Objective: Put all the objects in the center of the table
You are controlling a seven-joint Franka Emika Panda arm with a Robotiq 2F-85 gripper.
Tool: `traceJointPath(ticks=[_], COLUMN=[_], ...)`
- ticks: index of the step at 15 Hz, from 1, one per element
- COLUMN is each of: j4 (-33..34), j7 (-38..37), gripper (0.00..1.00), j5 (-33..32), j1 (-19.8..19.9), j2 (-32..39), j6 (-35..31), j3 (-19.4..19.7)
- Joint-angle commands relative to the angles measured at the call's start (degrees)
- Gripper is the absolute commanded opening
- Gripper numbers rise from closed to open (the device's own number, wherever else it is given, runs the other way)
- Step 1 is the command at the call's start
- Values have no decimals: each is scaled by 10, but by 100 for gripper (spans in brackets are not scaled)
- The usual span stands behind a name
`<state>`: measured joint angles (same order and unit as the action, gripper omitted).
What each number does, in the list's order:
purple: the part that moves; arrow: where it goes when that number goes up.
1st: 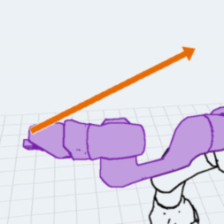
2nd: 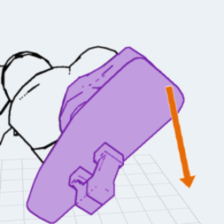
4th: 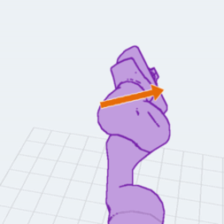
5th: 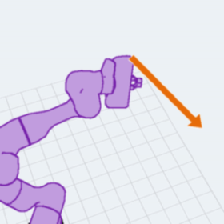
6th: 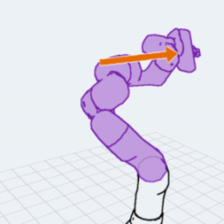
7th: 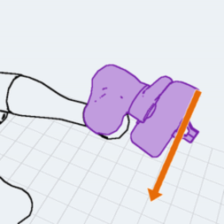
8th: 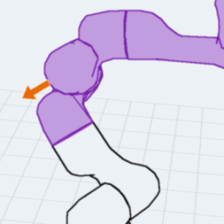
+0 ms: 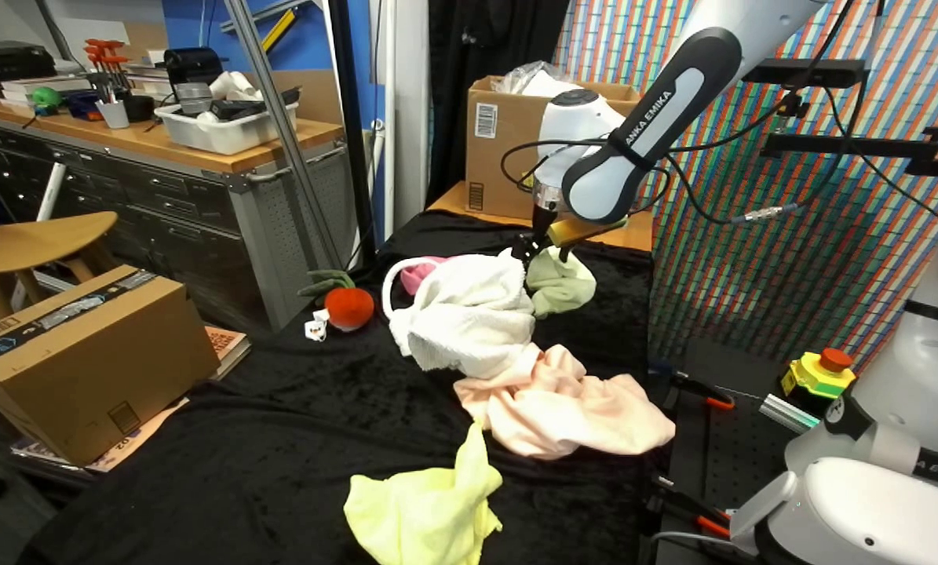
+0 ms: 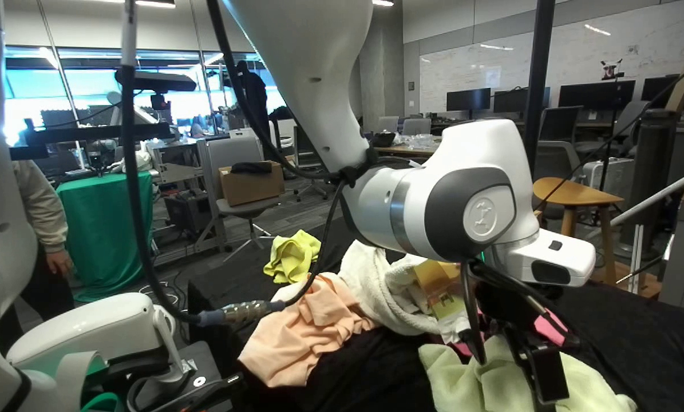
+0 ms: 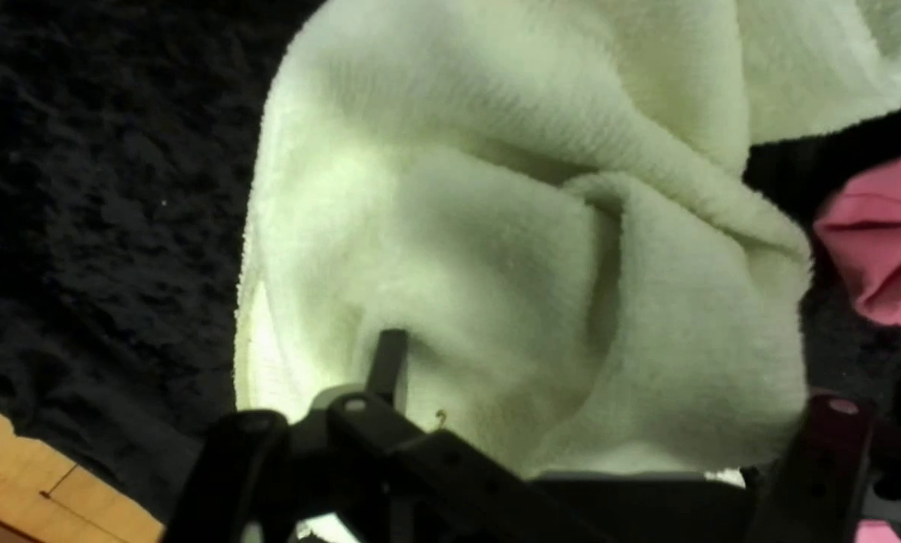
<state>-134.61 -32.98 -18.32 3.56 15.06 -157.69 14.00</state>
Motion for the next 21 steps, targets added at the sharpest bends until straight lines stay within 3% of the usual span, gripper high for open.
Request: traceJointPath(ticks=[1, 7, 8, 9, 17, 21], j4=[20, 37, 39, 39, 39, 35], j7=[-2, 5, 7, 12, 3, 2], gripper=[100, 100, 84, 75, 8, 0], j5=[-10, -1, 0, 1, -12, -23], j1=[-22, -40, -42, -43, -64, -73], j2=[20, 48, 52, 54, 44, 19], j6=[-28, -27, -26, -28, -19, -14], j3=[26, 30, 31, 30, 53, 71])
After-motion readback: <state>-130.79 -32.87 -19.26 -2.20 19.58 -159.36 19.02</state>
